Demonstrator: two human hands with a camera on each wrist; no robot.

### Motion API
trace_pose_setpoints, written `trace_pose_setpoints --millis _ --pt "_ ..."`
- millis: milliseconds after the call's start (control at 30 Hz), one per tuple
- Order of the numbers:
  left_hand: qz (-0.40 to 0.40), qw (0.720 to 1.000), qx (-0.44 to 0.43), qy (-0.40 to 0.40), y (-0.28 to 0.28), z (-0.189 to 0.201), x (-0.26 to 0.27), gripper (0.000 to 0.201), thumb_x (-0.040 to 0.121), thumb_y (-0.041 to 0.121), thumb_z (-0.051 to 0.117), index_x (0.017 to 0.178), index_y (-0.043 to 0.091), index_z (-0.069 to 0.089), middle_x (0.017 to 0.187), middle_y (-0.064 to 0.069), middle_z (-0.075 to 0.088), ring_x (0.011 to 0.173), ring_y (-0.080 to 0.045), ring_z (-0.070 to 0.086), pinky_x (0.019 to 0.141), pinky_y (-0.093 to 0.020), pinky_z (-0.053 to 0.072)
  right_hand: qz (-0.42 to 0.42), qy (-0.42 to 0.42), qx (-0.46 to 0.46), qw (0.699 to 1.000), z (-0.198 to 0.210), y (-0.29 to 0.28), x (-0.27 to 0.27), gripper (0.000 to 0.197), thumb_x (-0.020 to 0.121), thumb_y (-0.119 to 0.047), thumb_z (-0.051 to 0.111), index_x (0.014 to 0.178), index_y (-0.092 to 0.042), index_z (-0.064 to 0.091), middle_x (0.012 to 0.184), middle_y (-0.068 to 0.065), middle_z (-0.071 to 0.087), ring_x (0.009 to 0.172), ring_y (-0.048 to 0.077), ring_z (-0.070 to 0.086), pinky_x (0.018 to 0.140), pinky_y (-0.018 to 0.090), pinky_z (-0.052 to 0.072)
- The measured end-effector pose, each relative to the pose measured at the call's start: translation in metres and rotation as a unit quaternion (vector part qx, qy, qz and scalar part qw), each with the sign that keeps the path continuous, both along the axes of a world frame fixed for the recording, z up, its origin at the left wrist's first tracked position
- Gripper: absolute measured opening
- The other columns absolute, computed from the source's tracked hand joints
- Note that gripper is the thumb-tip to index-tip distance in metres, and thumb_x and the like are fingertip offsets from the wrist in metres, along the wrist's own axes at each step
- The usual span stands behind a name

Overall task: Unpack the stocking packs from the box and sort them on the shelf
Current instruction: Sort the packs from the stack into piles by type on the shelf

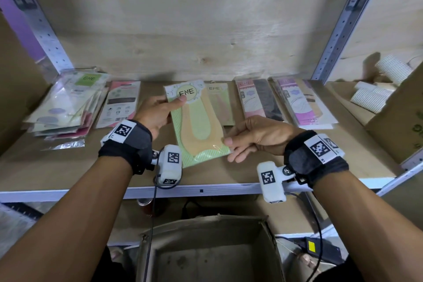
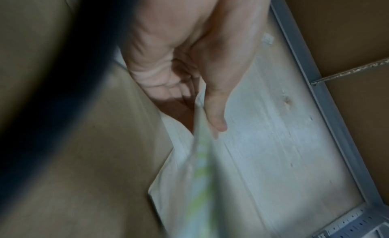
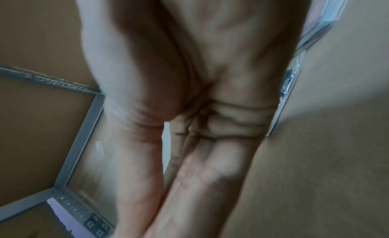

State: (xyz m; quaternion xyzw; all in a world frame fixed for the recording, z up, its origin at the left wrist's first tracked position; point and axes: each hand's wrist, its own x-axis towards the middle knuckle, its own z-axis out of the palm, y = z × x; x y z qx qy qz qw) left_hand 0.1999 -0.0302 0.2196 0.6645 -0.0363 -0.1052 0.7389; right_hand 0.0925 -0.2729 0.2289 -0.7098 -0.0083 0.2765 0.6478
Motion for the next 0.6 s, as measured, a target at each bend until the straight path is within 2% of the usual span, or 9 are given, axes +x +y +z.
trace_pose_setpoints --millis 67,133,200,267,333,400,500,533,600 --pt "0.000 1.000 -0.003 0.008 0.002 -0.001 0.000 0.027 0.087 0.015 0.074 0.113 0.006 0.071 0.101 -0.003 0.077 0.081 -0.009 0.075 0.061 -0.019 0.057 0.010 0.003 -0.015 1.000 0.001 0.000 -0.002 0.031 0.076 -0.022 0.077 0.096 0.001 0.070 0.094 0.022 0.075 0.087 0.029 0.075 0.069 0.029 0.062" --pt "-0.028 0.999 0.006 0.014 0.000 -0.002 -0.004 0.026 0.086 0.016 0.075 0.110 0.007 0.072 0.101 -0.004 0.078 0.086 -0.012 0.075 0.062 -0.019 0.057 -0.046 -0.011 -0.001 0.999 0.001 0.003 -0.002 0.042 0.076 -0.028 0.077 0.102 0.004 0.068 0.095 0.021 0.074 0.087 0.028 0.075 0.071 0.031 0.062" --pt "-0.078 0.996 0.028 0.009 -0.008 -0.004 -0.011 0.024 0.085 0.019 0.076 0.107 0.010 0.074 0.101 -0.003 0.078 0.091 -0.015 0.075 0.064 -0.019 0.057 -0.109 -0.034 0.025 0.993 0.000 0.005 0.002 0.051 0.076 -0.031 0.078 0.109 0.006 0.066 0.090 0.017 0.073 0.079 0.023 0.073 0.067 0.027 0.061" --pt "-0.115 0.993 0.036 0.004 -0.018 -0.005 -0.019 0.024 0.084 0.023 0.077 0.106 0.014 0.074 0.102 -0.002 0.078 0.092 -0.014 0.075 0.065 -0.019 0.057 -0.150 -0.062 0.013 0.987 -0.002 0.006 0.006 0.050 0.080 -0.027 0.078 0.112 0.008 0.066 0.079 0.010 0.064 0.066 0.015 0.062 0.059 0.021 0.057" --pt "-0.123 0.992 0.035 0.014 -0.026 -0.006 -0.024 0.022 0.085 0.025 0.076 0.104 0.014 0.073 0.100 -0.001 0.078 0.089 -0.012 0.075 0.065 -0.019 0.057 -0.184 -0.082 -0.013 0.979 -0.005 0.002 0.010 0.050 0.081 -0.025 0.079 0.115 0.010 0.065 0.082 0.012 0.058 0.068 0.017 0.054 0.060 0.021 0.054" --pt "-0.135 0.989 0.054 0.025 -0.029 -0.008 -0.029 0.020 0.086 0.025 0.075 0.103 0.013 0.073 0.097 0.001 0.079 0.085 -0.009 0.075 0.064 -0.017 0.056 -0.212 -0.085 -0.007 0.973 -0.005 -0.001 0.012 0.041 0.083 -0.024 0.078 0.110 0.006 0.068 0.093 0.016 0.063 0.078 0.024 0.055 0.065 0.025 0.053" --pt "-0.195 0.975 0.107 0.025 -0.028 -0.010 -0.034 0.026 0.088 0.023 0.073 0.110 0.009 0.072 0.101 -0.001 0.078 0.086 -0.011 0.073 0.066 -0.018 0.056 -0.272 -0.098 0.005 0.957 -0.002 -0.008 0.014 0.015 0.084 -0.020 0.076 0.085 -0.007 0.068 0.082 0.005 0.071 0.069 0.018 0.062 0.054 0.023 0.053" --pt "-0.213 0.970 0.112 0.026 -0.027 -0.010 -0.035 0.028 0.089 0.020 0.072 0.113 0.006 0.071 0.104 -0.005 0.077 0.085 -0.013 0.073 0.067 -0.018 0.056 -0.290 -0.103 0.004 0.952 -0.002 -0.010 0.015 0.014 0.085 -0.019 0.076 0.082 -0.008 0.067 0.082 0.004 0.074 0.069 0.017 0.066 0.052 0.022 0.053" --pt "-0.225 0.968 0.109 0.031 -0.024 -0.008 -0.035 0.033 0.090 0.012 0.069 0.120 -0.001 0.067 0.110 -0.013 0.073 0.085 -0.016 0.070 0.068 -0.019 0.057 -0.322 -0.107 -0.001 0.941 -0.002 -0.013 0.018 0.016 0.086 -0.020 0.074 0.088 -0.005 0.067 0.095 0.011 0.076 0.078 0.022 0.072 0.057 0.026 0.057"
